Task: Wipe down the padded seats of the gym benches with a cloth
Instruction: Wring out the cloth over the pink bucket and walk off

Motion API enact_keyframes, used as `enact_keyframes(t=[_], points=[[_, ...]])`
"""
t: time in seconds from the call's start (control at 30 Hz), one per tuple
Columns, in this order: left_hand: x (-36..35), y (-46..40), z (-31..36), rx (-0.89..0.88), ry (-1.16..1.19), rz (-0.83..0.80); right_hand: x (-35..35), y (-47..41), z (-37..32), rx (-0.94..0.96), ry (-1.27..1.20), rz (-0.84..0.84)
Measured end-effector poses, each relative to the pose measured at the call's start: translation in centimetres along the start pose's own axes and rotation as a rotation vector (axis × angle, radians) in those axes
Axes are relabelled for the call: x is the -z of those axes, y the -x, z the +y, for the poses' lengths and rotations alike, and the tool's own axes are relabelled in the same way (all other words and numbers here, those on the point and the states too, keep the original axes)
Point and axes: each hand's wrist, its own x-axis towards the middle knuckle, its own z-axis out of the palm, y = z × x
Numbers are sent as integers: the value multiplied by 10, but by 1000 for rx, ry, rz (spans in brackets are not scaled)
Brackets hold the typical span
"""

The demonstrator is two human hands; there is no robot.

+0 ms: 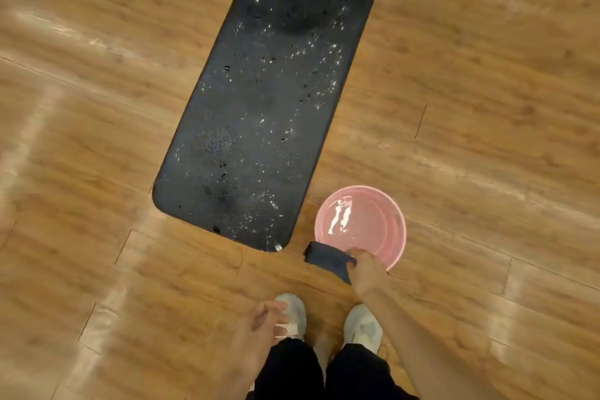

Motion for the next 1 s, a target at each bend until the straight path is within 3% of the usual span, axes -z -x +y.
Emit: enact_keyframes(t=[0.17,0.27,0.4,0.6,0.7,0.87,1.0], points=[[14,-11,-14,43,75,48,-28,-39,8,-64,166,-145],[20,-4,-19,61,91,64,-39,-44,17,-68,215,-116],[22,20,-21,74,99,79,-25,-30,22,-76,74,-214],[5,93,-13,123,130,38,42,83,4,7,-308,-312],[-6,145,1,193,207,-74,95,161,-23,7,-463,-322],[-8,234,31,293,652,-270,166,269,-74,112,-472,-352],[14,274,44,219,885,-270,191,326,-108,253,-401,-404]])
